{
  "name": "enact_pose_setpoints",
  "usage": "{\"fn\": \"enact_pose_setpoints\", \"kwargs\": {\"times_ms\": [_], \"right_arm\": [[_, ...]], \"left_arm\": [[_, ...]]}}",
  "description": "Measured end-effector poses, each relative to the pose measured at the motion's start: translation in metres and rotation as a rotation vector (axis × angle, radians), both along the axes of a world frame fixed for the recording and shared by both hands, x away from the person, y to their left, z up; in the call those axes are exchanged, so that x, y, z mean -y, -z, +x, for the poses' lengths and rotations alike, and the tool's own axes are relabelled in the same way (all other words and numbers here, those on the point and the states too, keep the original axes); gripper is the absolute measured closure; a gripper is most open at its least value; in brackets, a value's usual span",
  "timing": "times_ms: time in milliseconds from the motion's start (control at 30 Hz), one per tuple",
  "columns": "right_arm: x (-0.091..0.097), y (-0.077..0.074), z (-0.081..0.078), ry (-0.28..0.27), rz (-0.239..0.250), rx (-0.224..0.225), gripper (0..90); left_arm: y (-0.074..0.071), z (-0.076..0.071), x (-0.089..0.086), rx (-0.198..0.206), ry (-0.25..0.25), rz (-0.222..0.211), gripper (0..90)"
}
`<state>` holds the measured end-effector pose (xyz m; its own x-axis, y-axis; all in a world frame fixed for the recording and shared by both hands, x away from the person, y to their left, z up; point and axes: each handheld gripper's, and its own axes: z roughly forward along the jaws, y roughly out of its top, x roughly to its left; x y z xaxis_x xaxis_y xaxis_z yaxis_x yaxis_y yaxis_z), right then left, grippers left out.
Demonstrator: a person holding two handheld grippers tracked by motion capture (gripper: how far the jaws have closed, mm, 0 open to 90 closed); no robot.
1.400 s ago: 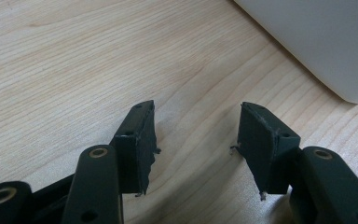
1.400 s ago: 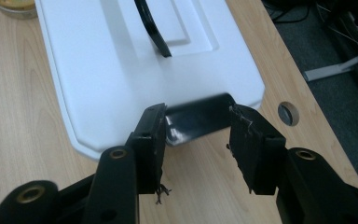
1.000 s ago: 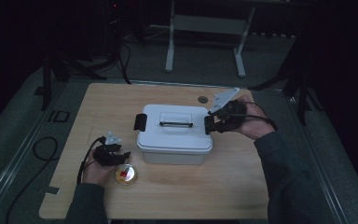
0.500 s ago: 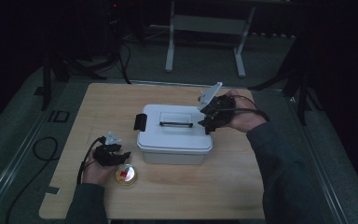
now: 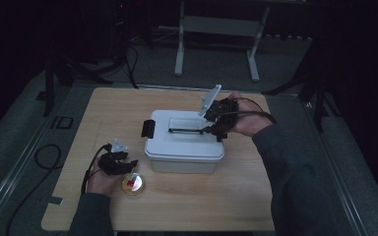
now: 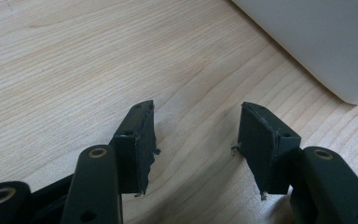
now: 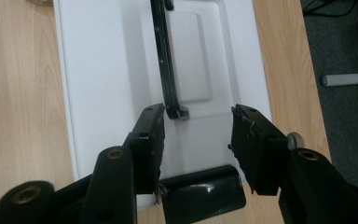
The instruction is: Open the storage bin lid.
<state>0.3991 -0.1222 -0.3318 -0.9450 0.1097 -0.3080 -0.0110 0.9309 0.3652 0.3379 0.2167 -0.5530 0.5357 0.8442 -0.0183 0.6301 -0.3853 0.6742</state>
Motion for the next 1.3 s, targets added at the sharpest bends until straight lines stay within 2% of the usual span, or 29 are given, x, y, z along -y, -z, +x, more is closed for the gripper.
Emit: {"fn": "enact_pose_setpoints", "kwargs": {"times_ms": [67,100,300,900,1133,1267,1300], "right_arm": [[0.0,0.0,0.0,0.0,0.0,0.0,53.8],[-0.006,-0.001,0.0,-0.01,-0.014,-0.001,53.5],[-0.018,-0.002,-0.001,-0.032,-0.05,-0.005,53.1],[-0.046,0.003,0.002,-0.065,-0.1,-0.031,53.7],[-0.057,0.009,0.004,-0.083,-0.114,-0.038,57.3],[-0.061,0.013,0.005,-0.083,-0.141,-0.038,59.0],[-0.064,0.016,0.006,-0.084,-0.155,-0.042,62.1]], "left_arm": [[0.0,0.0,0.0,0.0,0.0,0.0,46.5],[0.0,0.0,0.0,-0.002,0.001,0.001,46.6],[0.0,0.0,0.0,-0.001,0.001,0.002,46.6],[0.0,0.0,0.0,-0.001,0.001,0.002,46.6],[0.0,0.0,0.0,-0.001,0.002,0.002,46.6],[0.0,0.0,0.0,-0.001,0.002,0.002,46.6],[0.0,0.0,0.0,-0.001,0.002,0.002,46.6]]}}
